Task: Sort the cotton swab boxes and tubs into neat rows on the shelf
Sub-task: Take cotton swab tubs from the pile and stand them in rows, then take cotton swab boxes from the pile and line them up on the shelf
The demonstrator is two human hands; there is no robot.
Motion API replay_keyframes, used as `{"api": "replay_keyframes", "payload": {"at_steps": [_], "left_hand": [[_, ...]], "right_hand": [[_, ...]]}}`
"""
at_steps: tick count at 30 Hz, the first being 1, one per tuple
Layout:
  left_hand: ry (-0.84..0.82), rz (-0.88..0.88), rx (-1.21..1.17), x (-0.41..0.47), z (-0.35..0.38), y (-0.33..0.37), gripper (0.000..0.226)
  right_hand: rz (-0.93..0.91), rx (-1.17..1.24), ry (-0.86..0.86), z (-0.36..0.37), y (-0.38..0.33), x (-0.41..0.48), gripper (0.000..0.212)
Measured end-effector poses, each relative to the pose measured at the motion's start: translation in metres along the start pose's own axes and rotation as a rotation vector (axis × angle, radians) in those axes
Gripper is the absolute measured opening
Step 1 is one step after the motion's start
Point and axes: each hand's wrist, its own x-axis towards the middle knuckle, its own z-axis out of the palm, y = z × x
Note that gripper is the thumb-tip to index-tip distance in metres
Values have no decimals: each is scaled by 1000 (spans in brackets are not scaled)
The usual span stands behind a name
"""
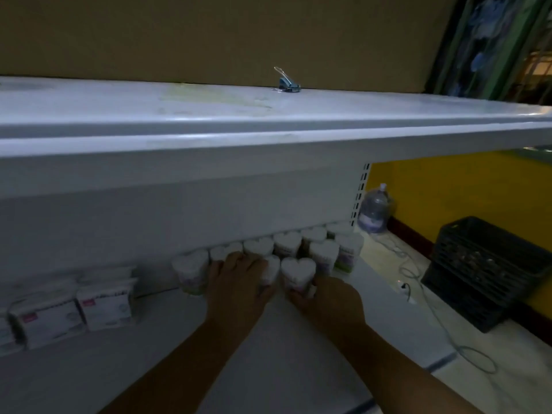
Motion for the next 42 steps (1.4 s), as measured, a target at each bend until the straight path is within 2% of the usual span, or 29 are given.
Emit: {"api": "replay_keyframes", "payload": {"at_steps": [5,9,15,19,21,23,27,30,33,35,38,42], "left_hand": [[-88,-60,-16,10,-1,11,57],[-146,-79,-3,15,-4,17,53],[-206,-76,72,16,-12,27,53],[-270,-80,161,6,-24,31,69],[-333,-129,109,-5,-34,25,73],[-404,-215,118,-15,-49,9,74],[-548,-332,190,-22,-101,-32,75],[-612,-423,226,-42,-164,-73,75],[-692,-563,353,-90,-242,-120,75],[-800,-645,489,-133,-294,-148,78],[-853,-762,568,-205,-367,-180,81],[-843,-933,615,-286,-450,-211,78]], "right_hand": [[-187,27,-28,4,17,22,47],[-293,-61,-142,3,23,36,51],[-319,16,-259,-1,26,51,53],[-333,9,-338,-3,33,48,61],[-410,-62,-367,-4,34,36,63],[-534,-48,-366,-8,22,19,54],[-792,83,-249,-21,-49,-2,40],[-953,153,-278,-26,-133,-19,29],[-1104,104,-428,-29,-222,-41,52],[-1220,-16,-447,-32,-277,-58,65],[-1359,-81,-400,-36,-353,-86,68],[-1383,-48,-482,-47,-433,-129,64]]}}
